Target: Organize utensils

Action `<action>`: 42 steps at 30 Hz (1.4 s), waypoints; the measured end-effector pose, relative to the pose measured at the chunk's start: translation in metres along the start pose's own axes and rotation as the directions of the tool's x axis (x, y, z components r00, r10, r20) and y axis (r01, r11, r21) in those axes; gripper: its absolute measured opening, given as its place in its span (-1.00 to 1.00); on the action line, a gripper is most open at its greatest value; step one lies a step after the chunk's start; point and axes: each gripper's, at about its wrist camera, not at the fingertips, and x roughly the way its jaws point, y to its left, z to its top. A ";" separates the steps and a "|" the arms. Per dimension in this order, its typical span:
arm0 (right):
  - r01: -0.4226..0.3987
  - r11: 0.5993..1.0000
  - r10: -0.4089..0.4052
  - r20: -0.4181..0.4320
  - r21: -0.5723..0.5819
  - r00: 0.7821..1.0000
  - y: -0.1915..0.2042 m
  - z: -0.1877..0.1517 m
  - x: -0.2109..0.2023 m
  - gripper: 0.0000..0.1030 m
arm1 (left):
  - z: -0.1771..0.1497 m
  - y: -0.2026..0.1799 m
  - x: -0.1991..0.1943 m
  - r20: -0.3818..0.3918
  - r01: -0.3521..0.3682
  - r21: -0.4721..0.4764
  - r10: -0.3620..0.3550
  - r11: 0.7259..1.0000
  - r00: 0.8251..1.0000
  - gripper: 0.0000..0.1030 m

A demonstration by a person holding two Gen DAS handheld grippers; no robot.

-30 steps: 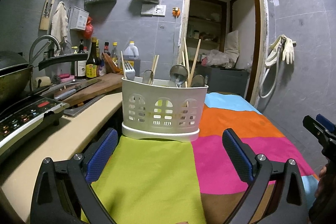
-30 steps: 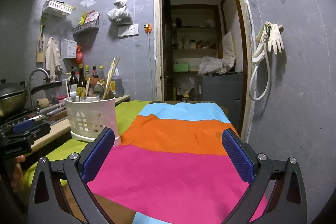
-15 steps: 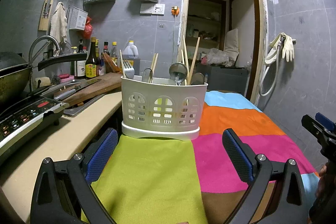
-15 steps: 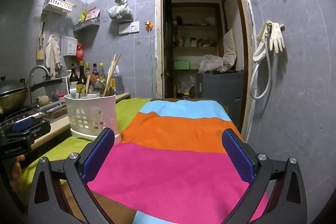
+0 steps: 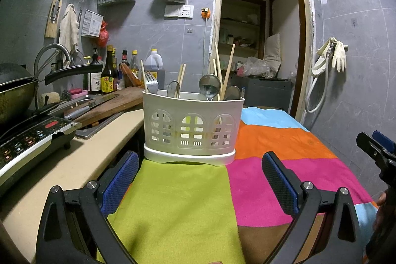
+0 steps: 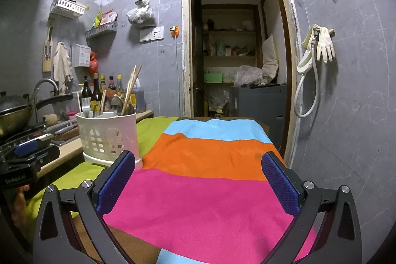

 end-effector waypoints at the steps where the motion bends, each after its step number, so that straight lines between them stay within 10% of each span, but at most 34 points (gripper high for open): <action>1: 0.000 1.000 0.000 -0.001 0.000 1.000 0.000 0.000 0.000 1.00 | 0.000 0.000 0.000 0.000 0.000 0.000 0.000 1.000 1.000 0.90; 42: 0.003 1.000 -0.003 -0.011 0.004 1.000 0.004 -0.002 0.000 1.00 | -0.002 0.000 0.008 -0.003 -0.005 0.052 0.005 0.999 1.000 0.90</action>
